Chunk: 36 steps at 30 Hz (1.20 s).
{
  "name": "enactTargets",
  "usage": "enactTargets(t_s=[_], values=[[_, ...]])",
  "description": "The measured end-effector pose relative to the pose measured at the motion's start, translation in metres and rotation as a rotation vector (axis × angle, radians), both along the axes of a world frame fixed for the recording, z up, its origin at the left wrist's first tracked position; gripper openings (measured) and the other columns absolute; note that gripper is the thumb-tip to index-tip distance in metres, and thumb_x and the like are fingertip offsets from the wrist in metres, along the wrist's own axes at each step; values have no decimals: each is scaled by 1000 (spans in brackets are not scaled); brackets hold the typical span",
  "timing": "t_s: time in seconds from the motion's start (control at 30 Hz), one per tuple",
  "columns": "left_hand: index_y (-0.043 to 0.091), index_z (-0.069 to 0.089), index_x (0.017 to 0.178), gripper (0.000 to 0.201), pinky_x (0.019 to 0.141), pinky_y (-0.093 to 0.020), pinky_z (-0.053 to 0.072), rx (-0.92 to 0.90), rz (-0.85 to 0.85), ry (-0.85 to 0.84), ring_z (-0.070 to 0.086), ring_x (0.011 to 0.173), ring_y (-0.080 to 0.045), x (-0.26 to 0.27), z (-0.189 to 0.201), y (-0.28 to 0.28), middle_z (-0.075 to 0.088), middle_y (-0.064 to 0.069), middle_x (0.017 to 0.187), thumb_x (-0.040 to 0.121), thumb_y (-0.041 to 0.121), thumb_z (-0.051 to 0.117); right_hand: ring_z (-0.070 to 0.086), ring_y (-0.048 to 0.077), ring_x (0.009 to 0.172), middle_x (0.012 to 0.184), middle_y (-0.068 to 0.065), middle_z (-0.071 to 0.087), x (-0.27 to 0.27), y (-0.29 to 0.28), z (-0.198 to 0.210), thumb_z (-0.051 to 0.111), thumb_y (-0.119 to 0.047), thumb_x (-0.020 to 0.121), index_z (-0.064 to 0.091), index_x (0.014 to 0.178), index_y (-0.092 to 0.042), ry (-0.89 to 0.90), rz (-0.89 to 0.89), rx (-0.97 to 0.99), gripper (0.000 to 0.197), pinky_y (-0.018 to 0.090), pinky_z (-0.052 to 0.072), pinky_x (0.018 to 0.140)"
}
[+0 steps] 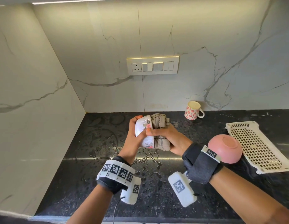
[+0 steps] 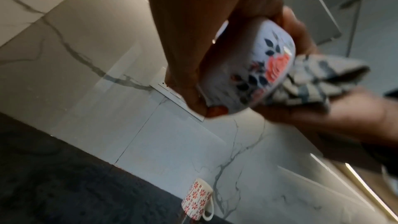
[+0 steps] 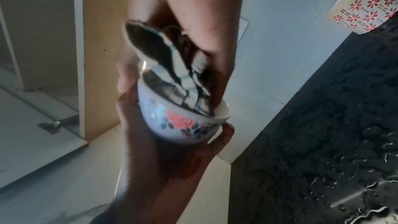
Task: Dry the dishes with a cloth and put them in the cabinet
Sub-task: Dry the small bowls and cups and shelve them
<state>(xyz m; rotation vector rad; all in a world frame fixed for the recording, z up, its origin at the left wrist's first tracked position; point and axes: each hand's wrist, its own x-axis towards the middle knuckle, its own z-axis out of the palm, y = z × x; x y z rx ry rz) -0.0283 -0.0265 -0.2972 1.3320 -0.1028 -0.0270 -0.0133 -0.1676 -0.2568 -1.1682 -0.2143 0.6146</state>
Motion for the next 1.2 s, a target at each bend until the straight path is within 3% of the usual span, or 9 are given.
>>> enactTargets(t_s=[0.2,0.37,0.5,0.63,0.83,0.97,1.03,1.1,1.2], values=[[23,37,136,94,82,-51,51,-139,-323,237,57,115,-30,0,8,39,54,-5,132,56,47,82,65,19,89,91,4,71,11,-22,-6,78,-12,50,67,97,-15,-2,152,-21,48,33,56,73],[0,57,101,82,60,-32,57,32,-263,233,68,77,-22,-4,6,49,69,-9,88,43,48,89,65,26,94,95,10,70,31,-36,-2,77,7,58,65,101,-3,-83,22,-238,46,40,54,80],[1,59,109,44,77,-52,55,47,-186,241,65,85,-29,-10,-5,43,66,-15,97,72,23,71,63,20,96,103,12,68,37,-44,-3,69,12,71,65,104,-5,-394,-357,-547,37,43,49,95],[12,59,109,34,74,-41,52,52,-139,191,63,83,-25,-14,-5,32,66,-8,93,75,18,63,59,13,110,122,3,61,11,-29,-12,63,3,82,53,127,-9,-738,-347,-619,48,18,48,91],[7,48,127,43,85,-31,53,99,-189,105,61,104,-21,-19,-12,23,62,-15,117,87,-10,49,18,18,142,151,10,25,-1,-9,-63,76,-7,70,30,141,-23,-1340,-131,-844,86,46,25,112],[2,50,122,43,90,-35,51,117,-211,88,61,103,-21,-24,-14,26,64,-13,115,80,1,60,13,14,145,154,-1,23,7,-4,-61,66,5,76,34,140,-34,-1063,-82,-598,81,35,19,117],[-1,50,119,43,90,-38,50,109,-223,88,61,101,-23,-26,-14,27,64,-16,113,77,3,61,28,12,140,147,-5,38,11,-1,-52,58,12,76,43,134,-32,-829,-76,-469,75,32,26,115],[-2,50,119,44,86,-33,51,87,-232,67,61,99,-21,-30,-16,28,65,-13,110,76,0,62,56,9,114,119,-8,62,13,1,-43,53,10,71,58,117,-31,-518,-68,-334,62,30,47,97],[2,49,124,51,86,-29,49,46,-260,54,60,104,-21,-34,-20,27,63,-13,115,75,-6,61,62,15,77,79,-5,70,14,3,-38,57,-14,58,69,90,-22,-214,-79,-155,36,29,49,70]])
